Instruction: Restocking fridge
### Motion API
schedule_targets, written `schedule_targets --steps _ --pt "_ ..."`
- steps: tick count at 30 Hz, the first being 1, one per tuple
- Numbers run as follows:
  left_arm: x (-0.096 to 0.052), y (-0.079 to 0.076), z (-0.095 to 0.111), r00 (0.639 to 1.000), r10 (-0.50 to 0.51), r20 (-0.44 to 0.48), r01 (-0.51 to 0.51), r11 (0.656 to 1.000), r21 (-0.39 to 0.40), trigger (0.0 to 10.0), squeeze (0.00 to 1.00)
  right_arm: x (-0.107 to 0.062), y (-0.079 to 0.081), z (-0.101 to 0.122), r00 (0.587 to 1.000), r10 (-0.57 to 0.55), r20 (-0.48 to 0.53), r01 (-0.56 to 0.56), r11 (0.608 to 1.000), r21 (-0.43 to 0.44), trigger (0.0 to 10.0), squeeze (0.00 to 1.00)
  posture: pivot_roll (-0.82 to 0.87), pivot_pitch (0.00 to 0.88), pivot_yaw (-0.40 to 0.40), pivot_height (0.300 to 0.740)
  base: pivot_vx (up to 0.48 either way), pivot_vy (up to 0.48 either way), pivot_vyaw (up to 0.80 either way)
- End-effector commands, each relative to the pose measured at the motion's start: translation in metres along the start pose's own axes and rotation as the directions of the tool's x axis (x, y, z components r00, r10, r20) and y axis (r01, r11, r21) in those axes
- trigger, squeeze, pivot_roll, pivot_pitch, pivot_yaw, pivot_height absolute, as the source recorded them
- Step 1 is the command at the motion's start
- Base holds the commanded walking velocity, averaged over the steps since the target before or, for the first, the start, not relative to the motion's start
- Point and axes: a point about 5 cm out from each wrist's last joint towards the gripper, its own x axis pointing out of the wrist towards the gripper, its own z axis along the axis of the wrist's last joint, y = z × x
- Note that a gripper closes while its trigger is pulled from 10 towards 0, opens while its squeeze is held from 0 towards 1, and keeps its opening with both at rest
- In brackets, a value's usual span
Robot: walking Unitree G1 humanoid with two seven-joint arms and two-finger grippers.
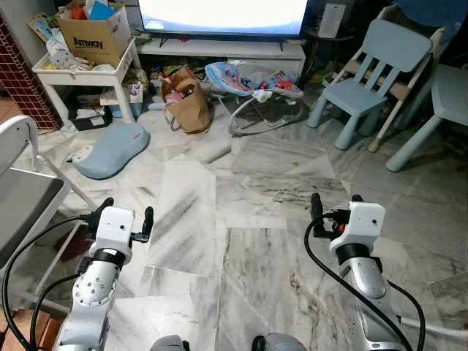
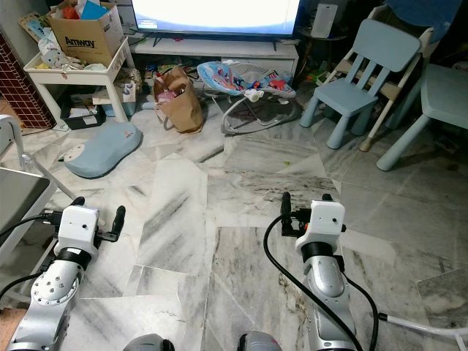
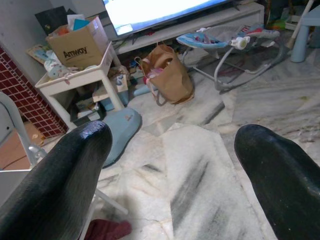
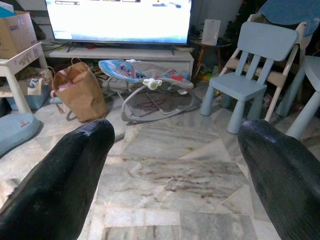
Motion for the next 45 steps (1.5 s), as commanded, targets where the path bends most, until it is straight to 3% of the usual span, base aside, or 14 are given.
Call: schedule_targets --steps 1,18,19,21,24,31,38,42,45 --pt "0.011 0.021 0.032 0.993 0.115 0.010 -0.108 0.959 -0.261 10.0 0.00 0.026 0.001 0.033 0.999 0.029 -0.022 -0.031 0.995 -0.099 10.0 0.00 0.11 0.000 -0.086 0.740 0.000 0.000 0.00" --pt "0.011 0.021 0.032 0.994 0.112 0.011 -0.105 0.960 -0.259 10.0 0.00 0.026 0.002 0.032 0.999 0.041 -0.023 -0.043 0.994 -0.102 10.0 0.00 0.11 0.000 -0.086 0.740 0.000 0.000 0.00" --pt "0.008 0.016 0.032 0.995 0.097 0.019 -0.091 0.972 -0.218 10.0 0.00 0.022 0.004 0.028 0.999 0.041 -0.024 -0.042 0.998 -0.054 10.0 0.00 0.07 0.000 -0.018 0.740 0.000 0.000 0.00" --pt "0.004 0.009 0.031 0.996 0.080 0.033 -0.074 0.984 -0.161 10.0 0.00 0.017 0.008 0.023 0.999 0.031 -0.020 -0.031 1.000 0.008 10.0 0.00 0.07 0.000 -0.006 0.740 0.000 0.000 0.00" --pt "0.005 0.008 0.031 0.997 0.071 0.034 -0.065 0.987 -0.149 10.0 0.00 0.015 0.009 0.020 0.999 0.020 -0.029 -0.018 0.998 0.053 10.0 0.00 0.06 0.000 0.009 0.740 0.000 0.000 0.00" --pt "0.016 0.005 0.044 0.999 0.024 0.048 -0.017 0.992 -0.125 10.0 0.00 0.012 0.011 0.022 1.000 0.005 -0.025 -0.004 0.999 0.040 10.0 0.00 0.04 0.000 0.033 0.740 0.000 0.000 0.00" --pt "0.020 -0.002 0.045 0.999 0.000 0.044 0.003 0.997 -0.078 10.0 0.00 0.004 -0.006 0.020 0.997 -0.072 -0.023 0.073 0.996 0.048 10.0 0.00 -0.01 0.000 0.097 0.740 0.000 0.000 0.00" --pt "0.025 -0.006 0.051 0.998 -0.030 0.060 0.035 0.997 -0.075 10.0 0.00 -0.002 -0.003 0.014 0.997 -0.068 -0.046 0.070 0.996 0.048 10.0 0.00 -0.01 0.000 0.078 0.740 0.000 0.000 0.00" --pt "0.023 -0.004 0.048 0.999 0.004 0.044 -0.001 0.997 -0.077 10.0 0.00 -0.006 0.002 0.009 0.997 -0.025 -0.074 0.029 0.998 0.053 10.0 0.00 0.01 0.000 0.038 0.740 0.000 0.000 0.00"
